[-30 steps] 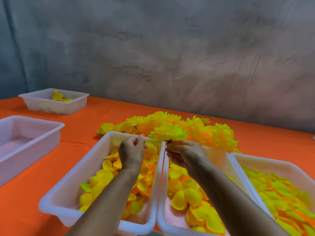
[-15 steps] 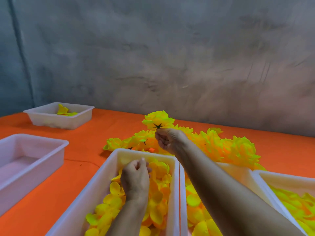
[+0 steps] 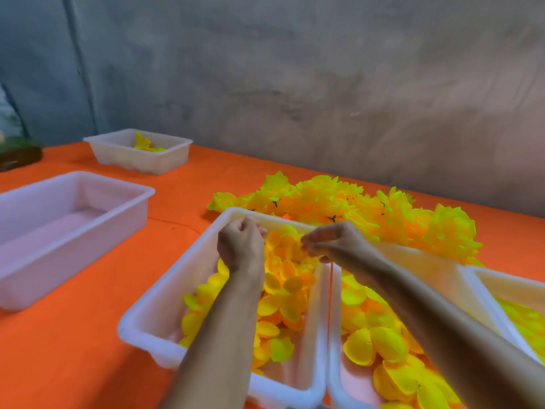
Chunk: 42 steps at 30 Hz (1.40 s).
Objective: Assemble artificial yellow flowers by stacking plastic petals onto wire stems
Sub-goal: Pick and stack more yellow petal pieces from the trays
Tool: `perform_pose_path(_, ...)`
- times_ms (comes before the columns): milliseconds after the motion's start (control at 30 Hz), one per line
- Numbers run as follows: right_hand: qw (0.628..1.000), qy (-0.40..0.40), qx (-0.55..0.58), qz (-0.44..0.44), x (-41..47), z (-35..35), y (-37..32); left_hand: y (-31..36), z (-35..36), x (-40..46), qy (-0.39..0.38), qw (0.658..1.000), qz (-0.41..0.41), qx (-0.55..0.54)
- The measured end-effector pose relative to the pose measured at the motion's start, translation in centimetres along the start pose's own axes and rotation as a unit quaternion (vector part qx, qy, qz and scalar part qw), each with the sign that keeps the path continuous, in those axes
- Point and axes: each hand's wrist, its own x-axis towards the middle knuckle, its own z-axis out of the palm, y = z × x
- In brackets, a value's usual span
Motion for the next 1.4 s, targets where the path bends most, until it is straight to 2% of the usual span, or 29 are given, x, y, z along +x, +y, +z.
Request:
perform_pose_path(100,0.992,0.006,-0.120,-0.042,-0.7,0.7,1.4,-0.2,-0.7,0.3,0.023,0.999,-0.012,0.021)
perform_pose_path(267,0.962,0.002,-0.256,-0.098,-1.0,1.9,1.1,0.0,-1.5,2.3,-0.041,0.993,-0.039,0.105)
perform_pose_path(333,0.943,-0.031,-0.316,-0.099,-1.1,2.5,0.9,-0.3,-2.0,2.9,-0.062,0.989,-0.033,0.128)
perform_pose_path(467,0.896,-0.060,-0.431,-0.092,-1.0,4.2,0.8,-1.4,-3.1,3.1,-0.057,0.988,-0.062,0.126)
perform_pose_path(700,0.899,-0.036,-0.417,-0.130,-1.4,5.9,0.5,-1.1,-3.5,3.4,-0.054,0.992,-0.089,0.077)
perform_pose_path(833,0.871,0.002,-0.454,-0.188,-1.7,6.2,0.0,-1.1,-3.6,3.5,-0.043,0.993,-0.095,0.057)
perform_pose_path(867,0.884,-0.010,-0.426,-0.194,-1.8,6.3,-0.3,-1.2,-3.6,3.6,-0.039,0.993,-0.095,0.055)
perform_pose_path(933,0.904,-0.085,-0.370,-0.198,-2.1,7.0,-0.7,-1.2,-3.6,3.7,-0.033,0.993,-0.098,0.049)
perform_pose_path(1000,0.869,-0.164,-0.421,-0.200,-2.3,8.5,-0.9,-1.2,-3.6,3.6,-0.032,0.993,-0.104,0.041)
perform_pose_path(1067,0.842,-0.209,-0.462,-0.182,-2.3,9.9,-0.7,-1.2,-3.7,3.5,-0.034,0.993,-0.108,0.036)
perform_pose_path(1167,0.854,-0.215,-0.452,-0.145,-1.9,9.7,-0.9,-1.1,-4.0,3.4,-0.028,0.992,-0.117,0.035)
perform_pose_path(1233,0.875,-0.204,-0.419,-0.133,-1.5,8.4,-1.2,-1.1,-4.0,3.4,-0.028,0.992,-0.121,0.037)
perform_pose_path(1333,0.945,-0.109,-0.286,-0.116,-1.2,6.0,-1.3,-1.1,-4.0,3.1,-0.064,0.990,-0.113,0.061)
perform_pose_path(1400,0.982,-0.027,-0.160,-0.096,-1.0,4.8,-0.9,-0.9,-3.8,2.5,-0.130,0.985,-0.088,0.075)
